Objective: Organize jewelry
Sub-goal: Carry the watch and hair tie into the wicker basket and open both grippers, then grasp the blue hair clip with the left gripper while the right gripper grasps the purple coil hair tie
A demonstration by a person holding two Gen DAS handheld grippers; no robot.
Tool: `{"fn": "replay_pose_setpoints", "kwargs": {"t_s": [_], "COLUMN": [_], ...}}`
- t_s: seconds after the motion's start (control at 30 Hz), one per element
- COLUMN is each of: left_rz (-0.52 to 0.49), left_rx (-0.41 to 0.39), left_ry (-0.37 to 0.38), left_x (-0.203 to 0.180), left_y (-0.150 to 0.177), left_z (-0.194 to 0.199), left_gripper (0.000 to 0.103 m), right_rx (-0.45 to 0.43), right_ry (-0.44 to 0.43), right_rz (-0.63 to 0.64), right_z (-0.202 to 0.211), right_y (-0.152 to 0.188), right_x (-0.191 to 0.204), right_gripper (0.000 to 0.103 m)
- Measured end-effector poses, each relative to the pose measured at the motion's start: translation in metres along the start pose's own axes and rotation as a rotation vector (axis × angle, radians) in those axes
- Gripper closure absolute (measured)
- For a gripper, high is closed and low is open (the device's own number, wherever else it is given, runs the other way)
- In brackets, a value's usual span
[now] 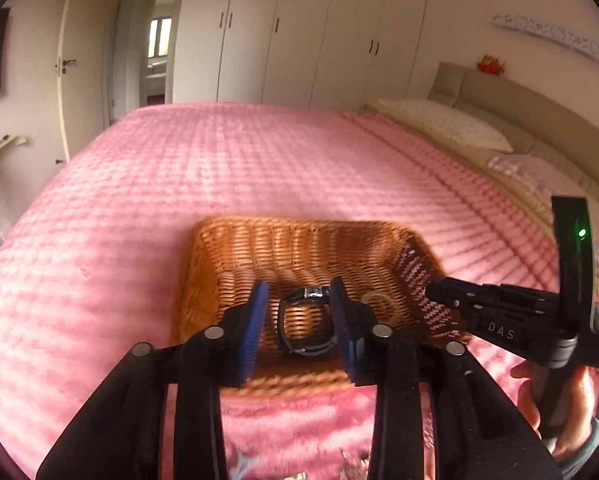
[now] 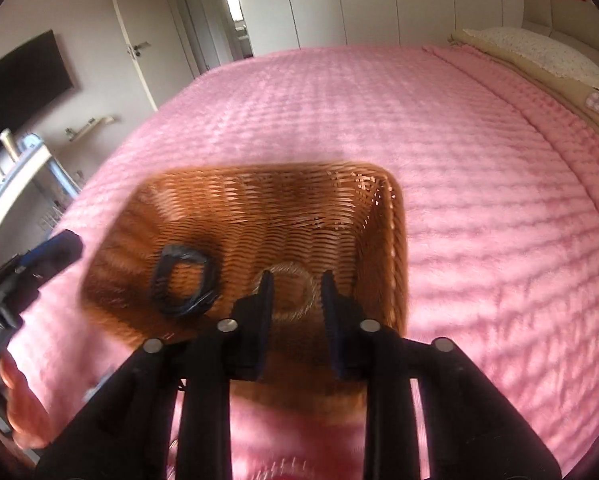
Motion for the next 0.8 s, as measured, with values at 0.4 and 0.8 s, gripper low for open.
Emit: {"fn": "replay_pose_setpoints", "kwargs": {"t_s": [0.4,0.8], "left_rz": [0.060,0.101], "left_rx": [-0.085,0.121], "left_ry": [0.053,-0.039], "left_x": [0.036,0.089], "left_y": [0.057,0.116], "left_z": [0.129,0.060], "left_gripper": [0.060,0.060], "right_rx": [-0.141,0.031], "right_ry": [-0.040,-0.070], "right_rz": [0.035,0.100], "right_z": [0.108,0.044], "right_y": [0.085,0.140], "right_x": [0.047,0.108], "right_gripper": [0.052,0.069]}}
Point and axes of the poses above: each gripper's, at about its wrist camera, not at the fingertips, and z roughly against the way its jaws point, x to its left, y to its underside, the point moved 6 cm from there along -z, roughly the way its jaws point, and after that the axes turned 14 degrees about z, right-handed, at the moved point
